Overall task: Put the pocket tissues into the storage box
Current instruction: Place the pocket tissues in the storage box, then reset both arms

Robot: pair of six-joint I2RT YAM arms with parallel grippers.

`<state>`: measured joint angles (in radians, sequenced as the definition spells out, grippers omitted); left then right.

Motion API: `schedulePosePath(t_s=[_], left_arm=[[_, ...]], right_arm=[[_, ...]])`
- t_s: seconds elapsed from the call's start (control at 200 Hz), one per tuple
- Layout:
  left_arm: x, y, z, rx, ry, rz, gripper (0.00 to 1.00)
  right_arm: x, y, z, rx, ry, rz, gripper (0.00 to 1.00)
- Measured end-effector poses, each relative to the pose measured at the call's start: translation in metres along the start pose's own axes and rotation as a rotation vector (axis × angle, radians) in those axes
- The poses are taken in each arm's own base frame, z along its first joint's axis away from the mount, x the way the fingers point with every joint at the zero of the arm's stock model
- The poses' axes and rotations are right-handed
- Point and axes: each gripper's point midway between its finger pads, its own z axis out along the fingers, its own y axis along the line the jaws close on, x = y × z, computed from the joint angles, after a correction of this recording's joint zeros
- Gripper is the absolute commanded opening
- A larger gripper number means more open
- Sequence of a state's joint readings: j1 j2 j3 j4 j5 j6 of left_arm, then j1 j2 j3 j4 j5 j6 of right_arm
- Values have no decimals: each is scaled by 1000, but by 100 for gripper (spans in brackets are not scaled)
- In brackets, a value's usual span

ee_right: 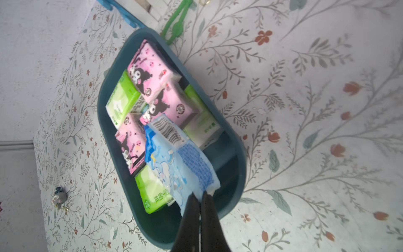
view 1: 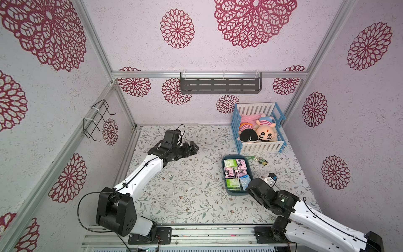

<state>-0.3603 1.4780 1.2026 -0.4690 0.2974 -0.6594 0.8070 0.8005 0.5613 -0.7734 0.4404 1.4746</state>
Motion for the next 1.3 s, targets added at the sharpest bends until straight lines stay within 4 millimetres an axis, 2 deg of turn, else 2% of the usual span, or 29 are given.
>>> schedulePosePath(t_s=[0.16,0.33,0.41,0.5,0.545,0.6,0.771,0.841,0.906,1.016,1.086,1.151,1.231,1.301], left_arm=[[-3,-4,0,12,-3,14,97],[2,2,3,1,5,3,97],[2,4,2,-5,10,3,97],[3,6,1,-21,15,5,97],[2,8,0,-29,11,7,97],[1,10,0,-42,4,6,97],[-1,22,-6,-83,-28,-3,97],[-7,29,-12,-103,-55,-11,97],[-15,40,-21,-132,-95,-25,97],[-34,74,-49,-215,-195,-66,97],[-47,100,-72,-299,-277,-72,97],[-59,125,-97,-405,-368,-58,97],[-68,146,-123,-506,-460,-30,97],[-71,162,-141,-576,-525,-6,97]], right_arm=[[6,-16,8,28,3,57,0],[13,-17,18,-24,17,105,0],[15,-14,22,-49,20,128,16],[15,-6,22,-88,21,150,44],[13,1,21,-111,18,158,55],[12,5,18,-122,19,147,60],[7,12,12,-87,8,77,66],[3,19,10,-71,-3,21,75],[-3,31,6,-60,-21,-37,83],[-15,59,0,-60,-60,-145,87],[-25,81,-5,-74,-104,-226,98],[-39,103,-13,-101,-168,-309,99],[-59,129,-25,-158,-255,-381,99],[-82,144,-33,-192,-328,-417,99]])
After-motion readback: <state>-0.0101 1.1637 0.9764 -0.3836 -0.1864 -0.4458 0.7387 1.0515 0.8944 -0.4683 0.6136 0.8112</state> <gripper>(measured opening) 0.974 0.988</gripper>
